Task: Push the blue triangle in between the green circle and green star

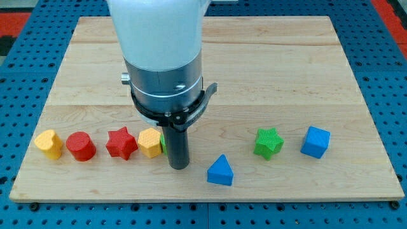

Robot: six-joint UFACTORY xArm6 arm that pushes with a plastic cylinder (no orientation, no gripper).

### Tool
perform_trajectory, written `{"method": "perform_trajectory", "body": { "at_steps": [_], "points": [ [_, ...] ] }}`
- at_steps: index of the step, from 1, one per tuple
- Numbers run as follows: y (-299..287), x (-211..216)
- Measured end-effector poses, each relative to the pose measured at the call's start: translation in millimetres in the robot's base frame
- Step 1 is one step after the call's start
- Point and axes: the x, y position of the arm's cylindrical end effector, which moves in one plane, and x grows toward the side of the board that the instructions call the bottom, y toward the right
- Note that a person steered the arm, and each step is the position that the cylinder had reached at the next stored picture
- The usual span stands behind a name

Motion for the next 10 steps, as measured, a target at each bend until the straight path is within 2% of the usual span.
{"method": "perform_trajectory", "body": {
  "at_steps": [2,3,6,9,10],
  "points": [
    [-5,51],
    [27,53],
    [65,52],
    [65,6],
    [65,6]
  ]
}}
